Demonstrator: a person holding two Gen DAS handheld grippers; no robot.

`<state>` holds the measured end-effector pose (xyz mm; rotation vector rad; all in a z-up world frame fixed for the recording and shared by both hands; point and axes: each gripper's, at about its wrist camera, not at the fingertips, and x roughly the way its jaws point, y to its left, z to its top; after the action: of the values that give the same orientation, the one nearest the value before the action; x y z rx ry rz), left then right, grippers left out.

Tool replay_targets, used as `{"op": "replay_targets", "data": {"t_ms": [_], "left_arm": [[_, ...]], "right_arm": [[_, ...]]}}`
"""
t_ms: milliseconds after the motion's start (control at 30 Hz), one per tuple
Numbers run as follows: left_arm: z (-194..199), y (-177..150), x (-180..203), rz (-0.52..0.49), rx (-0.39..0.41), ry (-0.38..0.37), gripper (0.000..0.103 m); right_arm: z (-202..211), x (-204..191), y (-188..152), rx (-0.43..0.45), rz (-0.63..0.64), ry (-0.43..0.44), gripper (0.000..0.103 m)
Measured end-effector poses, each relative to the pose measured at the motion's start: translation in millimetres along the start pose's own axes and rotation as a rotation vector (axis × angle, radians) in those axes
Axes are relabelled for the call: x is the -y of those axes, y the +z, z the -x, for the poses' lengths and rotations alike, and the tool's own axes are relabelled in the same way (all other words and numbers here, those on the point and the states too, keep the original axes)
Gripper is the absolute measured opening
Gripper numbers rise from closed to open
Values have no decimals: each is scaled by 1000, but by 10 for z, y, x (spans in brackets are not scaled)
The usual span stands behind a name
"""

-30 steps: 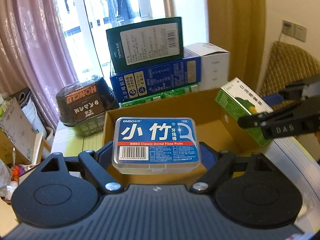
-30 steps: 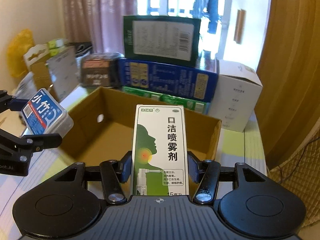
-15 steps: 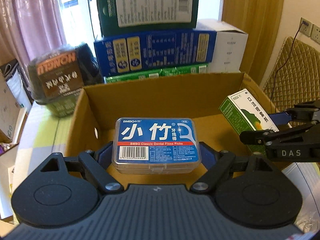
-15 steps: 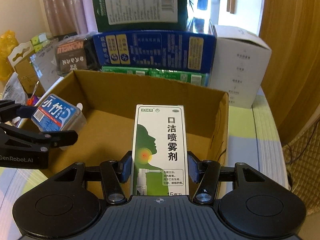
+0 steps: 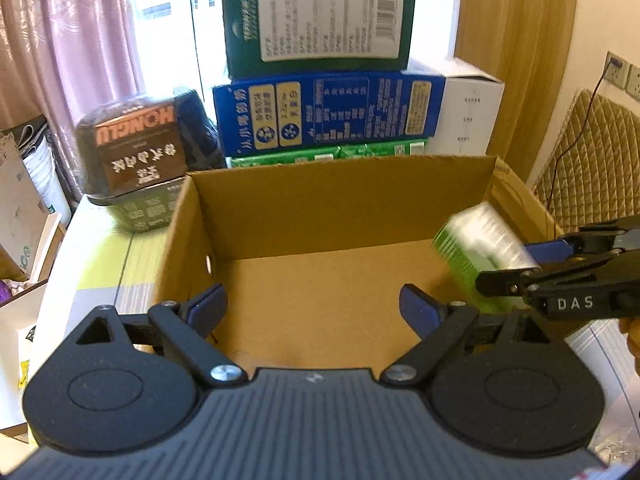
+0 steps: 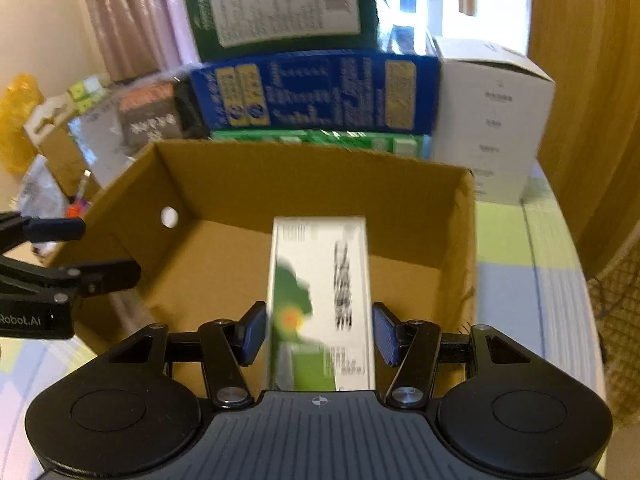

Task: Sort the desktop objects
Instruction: 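Carry both boxes over the cardboard box and open both grippers to drop them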

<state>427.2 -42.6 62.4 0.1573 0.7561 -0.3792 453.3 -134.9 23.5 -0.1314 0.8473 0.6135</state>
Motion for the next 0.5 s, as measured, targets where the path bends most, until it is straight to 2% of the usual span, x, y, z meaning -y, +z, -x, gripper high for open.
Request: {"op": "replay_targets", "data": {"t_ms": [33,67,300,500], "left_arm": [[54,-2,-23,8,5,-3,90],[113,-1,-43,16,11,-5,90],[701,-36,-101,56,62,-21,91],[1310,-262,-22,67,92,-23,94]], "right_arm": [[33,-10,13,11,4,-5,67],[91,-20,22,30,7,-14,69],[687,-77,1,114,20,-43,76],[1347,-265,-352,153,44,-17,84]]}}
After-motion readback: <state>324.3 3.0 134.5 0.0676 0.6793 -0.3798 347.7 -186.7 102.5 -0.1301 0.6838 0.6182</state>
